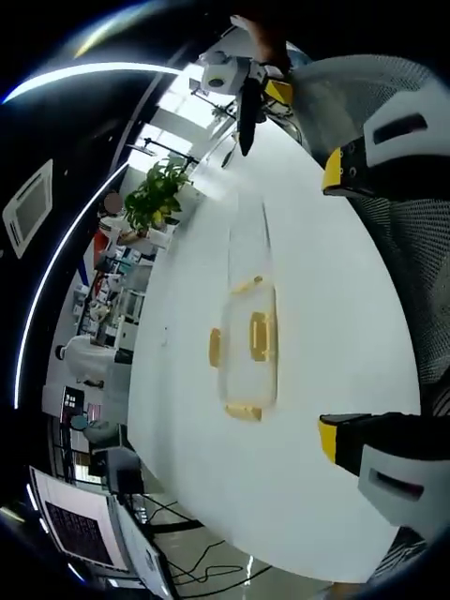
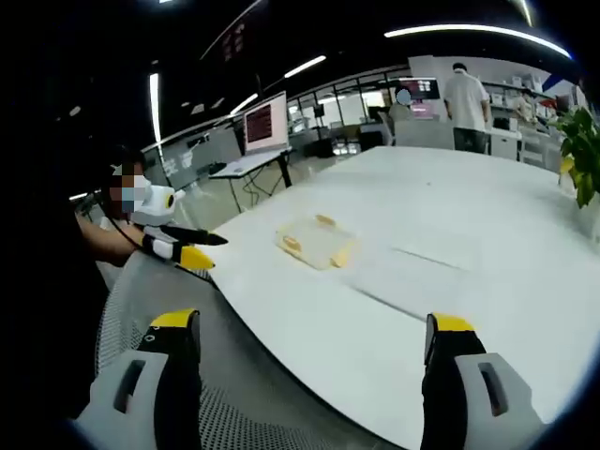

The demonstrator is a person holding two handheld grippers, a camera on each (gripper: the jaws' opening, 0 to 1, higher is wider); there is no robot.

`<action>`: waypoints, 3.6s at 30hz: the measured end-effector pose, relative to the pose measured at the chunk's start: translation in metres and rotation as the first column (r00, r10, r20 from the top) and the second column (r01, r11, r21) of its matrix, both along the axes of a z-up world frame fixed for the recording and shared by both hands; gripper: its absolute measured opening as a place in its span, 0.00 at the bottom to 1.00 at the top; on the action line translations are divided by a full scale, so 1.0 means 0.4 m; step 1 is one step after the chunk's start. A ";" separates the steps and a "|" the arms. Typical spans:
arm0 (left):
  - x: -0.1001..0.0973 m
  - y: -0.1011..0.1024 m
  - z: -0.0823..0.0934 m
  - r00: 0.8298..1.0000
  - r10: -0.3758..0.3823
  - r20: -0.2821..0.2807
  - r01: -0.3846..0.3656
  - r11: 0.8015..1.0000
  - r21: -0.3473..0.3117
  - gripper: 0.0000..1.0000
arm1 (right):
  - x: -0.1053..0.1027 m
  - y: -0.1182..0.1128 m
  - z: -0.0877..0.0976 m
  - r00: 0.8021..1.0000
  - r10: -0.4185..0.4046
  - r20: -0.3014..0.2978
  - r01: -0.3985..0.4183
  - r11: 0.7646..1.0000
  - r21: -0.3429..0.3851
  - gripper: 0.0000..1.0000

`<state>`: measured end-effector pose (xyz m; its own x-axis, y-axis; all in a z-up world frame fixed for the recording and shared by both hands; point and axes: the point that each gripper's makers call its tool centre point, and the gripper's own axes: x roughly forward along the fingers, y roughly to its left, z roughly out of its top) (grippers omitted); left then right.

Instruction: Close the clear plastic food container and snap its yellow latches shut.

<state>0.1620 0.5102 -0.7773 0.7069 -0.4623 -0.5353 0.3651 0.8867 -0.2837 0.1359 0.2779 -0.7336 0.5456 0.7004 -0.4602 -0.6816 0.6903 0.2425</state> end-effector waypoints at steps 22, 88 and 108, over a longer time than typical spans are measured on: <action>-0.006 -0.009 0.007 1.000 -0.014 0.004 0.014 1.000 0.002 0.87 | -0.006 -0.014 0.001 1.000 0.019 0.009 -0.019 0.999 -0.038 0.92; 0.095 0.013 0.049 0.983 -0.182 -0.010 0.182 0.983 -0.006 0.82 | 0.124 0.182 0.049 0.989 0.132 0.065 -0.132 0.991 -0.004 0.81; 0.154 0.046 0.033 0.979 -0.194 -0.054 0.192 0.980 -0.043 0.82 | 0.197 0.220 0.026 0.984 0.165 0.065 -0.164 0.986 -0.019 0.81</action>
